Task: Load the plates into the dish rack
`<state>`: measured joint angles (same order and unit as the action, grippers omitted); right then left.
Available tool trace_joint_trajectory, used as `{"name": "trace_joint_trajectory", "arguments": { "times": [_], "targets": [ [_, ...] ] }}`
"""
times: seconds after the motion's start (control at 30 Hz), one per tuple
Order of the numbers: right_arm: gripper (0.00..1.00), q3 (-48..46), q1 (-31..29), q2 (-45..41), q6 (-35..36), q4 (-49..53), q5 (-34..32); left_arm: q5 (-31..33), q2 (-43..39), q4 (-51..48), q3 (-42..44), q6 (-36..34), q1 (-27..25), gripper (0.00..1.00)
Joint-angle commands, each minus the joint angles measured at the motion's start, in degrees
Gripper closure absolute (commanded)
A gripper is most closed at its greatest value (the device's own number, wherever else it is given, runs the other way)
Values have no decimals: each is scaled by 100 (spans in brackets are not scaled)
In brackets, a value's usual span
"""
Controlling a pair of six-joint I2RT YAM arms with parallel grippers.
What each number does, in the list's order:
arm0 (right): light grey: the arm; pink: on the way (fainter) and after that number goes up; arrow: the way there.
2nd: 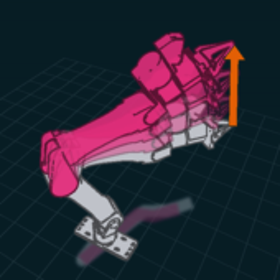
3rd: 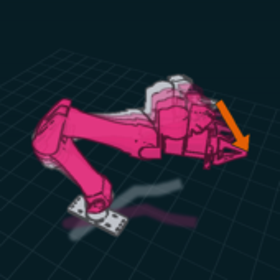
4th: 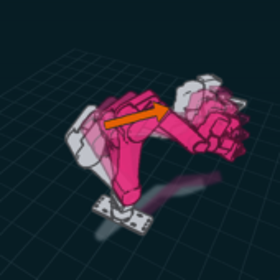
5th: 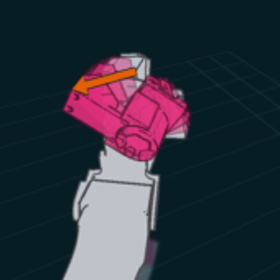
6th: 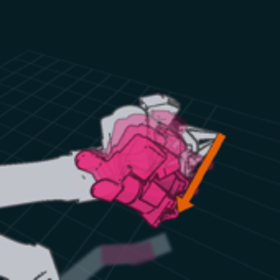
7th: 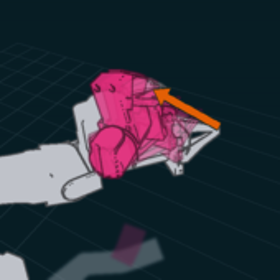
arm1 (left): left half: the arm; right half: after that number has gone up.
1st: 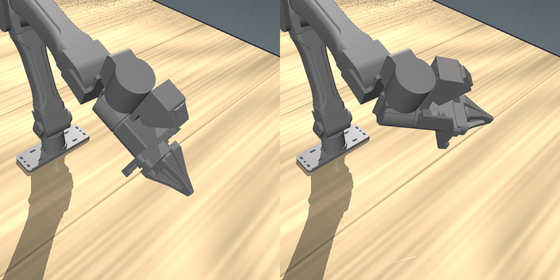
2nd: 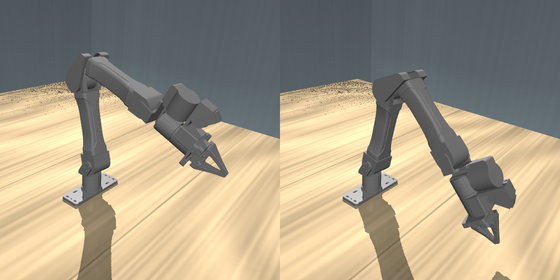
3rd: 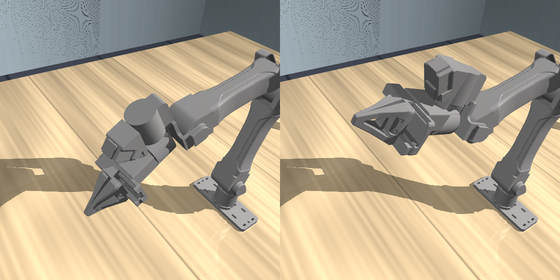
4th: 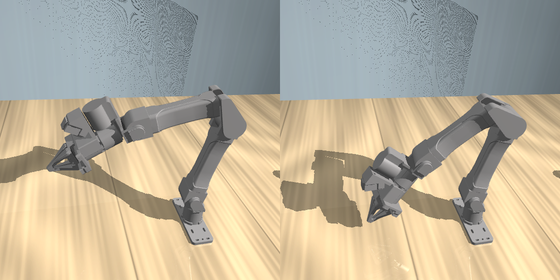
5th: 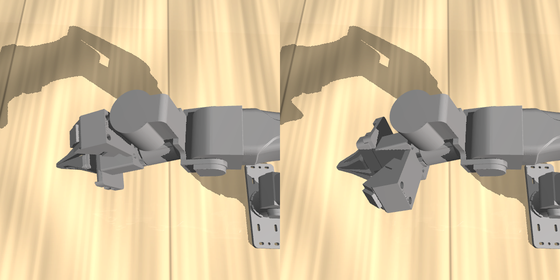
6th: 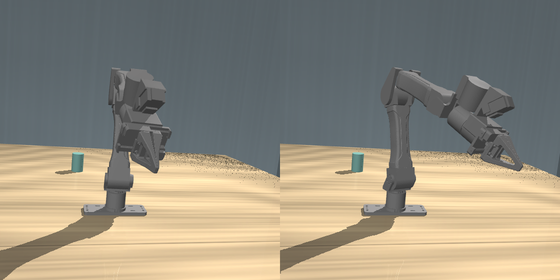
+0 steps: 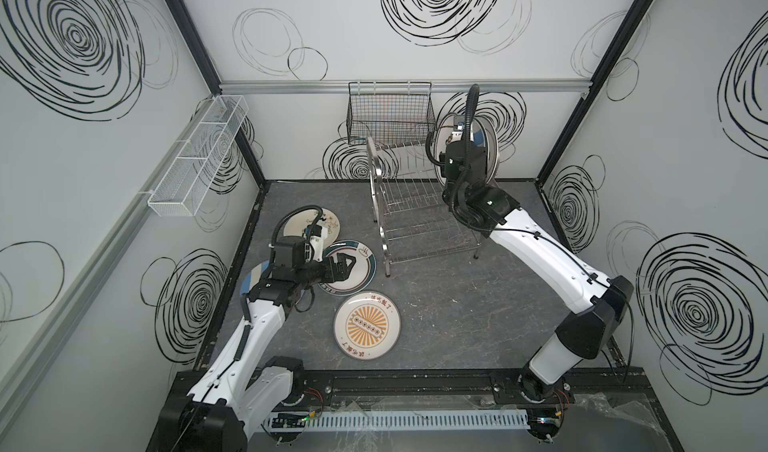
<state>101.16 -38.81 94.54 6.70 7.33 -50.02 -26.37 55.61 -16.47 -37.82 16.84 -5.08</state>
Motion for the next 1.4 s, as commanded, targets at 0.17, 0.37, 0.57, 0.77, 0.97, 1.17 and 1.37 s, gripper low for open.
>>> {"name": "trace_joint_trajectory", "arguments": {
  "times": [0.17,0.37,0.57,0.77,0.97,1.17,1.37],
  "targets": [
    [100,439,-109,-200,773,-580,-310,-39,-129,196,65,-5,59,4],
    [100,538,-171,-207,970,-679,-344,-22,-130,206,65,-20,59,4],
    [100,493,-197,-200,1085,-689,-348,-9,-130,199,73,-29,56,4],
    [100,513,-197,-73,1532,-901,-407,-37,-120,214,73,-41,60,4],
    [100,520,-197,-24,1342,-734,-263,-35,-92,236,76,-39,60,4],
    [100,375,-193,76,1253,-771,-194,-36,-81,219,82,-44,60,4],
    [100,423,-155,240,1238,-750,-153,-28,-80,205,82,-52,60,4]
  ]
}}
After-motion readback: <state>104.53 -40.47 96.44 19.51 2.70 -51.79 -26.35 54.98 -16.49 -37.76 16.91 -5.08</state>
